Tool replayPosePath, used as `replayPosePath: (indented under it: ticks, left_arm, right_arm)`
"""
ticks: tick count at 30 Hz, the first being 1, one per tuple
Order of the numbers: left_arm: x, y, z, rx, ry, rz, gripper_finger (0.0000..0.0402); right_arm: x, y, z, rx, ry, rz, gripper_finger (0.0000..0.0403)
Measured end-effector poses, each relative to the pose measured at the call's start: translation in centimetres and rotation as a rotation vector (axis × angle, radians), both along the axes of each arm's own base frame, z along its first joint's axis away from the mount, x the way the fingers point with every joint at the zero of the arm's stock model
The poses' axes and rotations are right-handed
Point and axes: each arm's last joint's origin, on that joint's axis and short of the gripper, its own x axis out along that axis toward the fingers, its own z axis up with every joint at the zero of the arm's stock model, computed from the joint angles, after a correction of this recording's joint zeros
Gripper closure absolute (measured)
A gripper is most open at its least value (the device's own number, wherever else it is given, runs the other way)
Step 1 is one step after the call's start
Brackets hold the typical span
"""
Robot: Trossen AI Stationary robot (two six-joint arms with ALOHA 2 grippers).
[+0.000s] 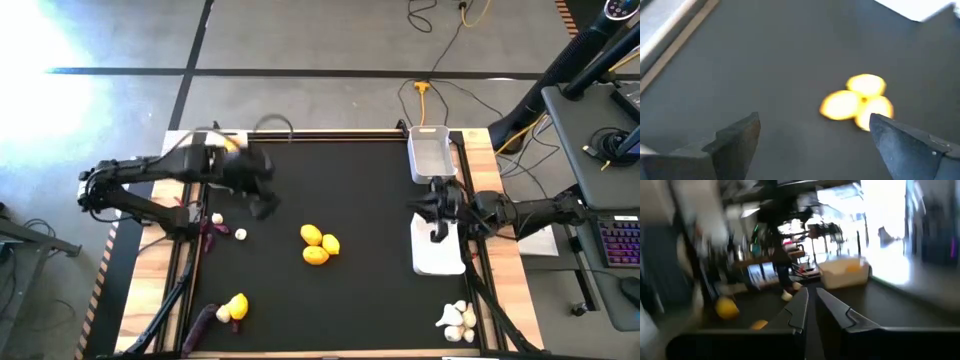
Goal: Sort produce into baskets
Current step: Put the top center yellow lemon into the left white bin
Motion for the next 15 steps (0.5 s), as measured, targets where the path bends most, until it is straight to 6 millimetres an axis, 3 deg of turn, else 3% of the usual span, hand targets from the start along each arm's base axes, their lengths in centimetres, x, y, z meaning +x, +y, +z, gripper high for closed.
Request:
replayPosePath:
  ticks: [3,6,12,15]
  left_arm:
    - [1.1,-2.7,-1.1,-0.044,-0.005,-0.046,0.0045]
    - [2.5,-4.5,-2.7,-0.012,0.033,-0.068,0.0045]
    - [5.8,-5.9,-6.2,0.152,0.136,-0.299,0.0045]
    - [7.1,-5.8,-7.5,0.18,0.148,-0.435,0.0045]
  right_arm:
    - [0.0,0.0,0.0,0.278,-0.038,0.027,0.0376]
    - [0.1,0.1,-0.1,0.396,-0.039,0.083,0.0376]
    - [0.7,0.5,1.3,0.418,0.017,0.09,0.0376]
    - [1.7,0.8,2.5,0.399,0.145,0.058,0.0376]
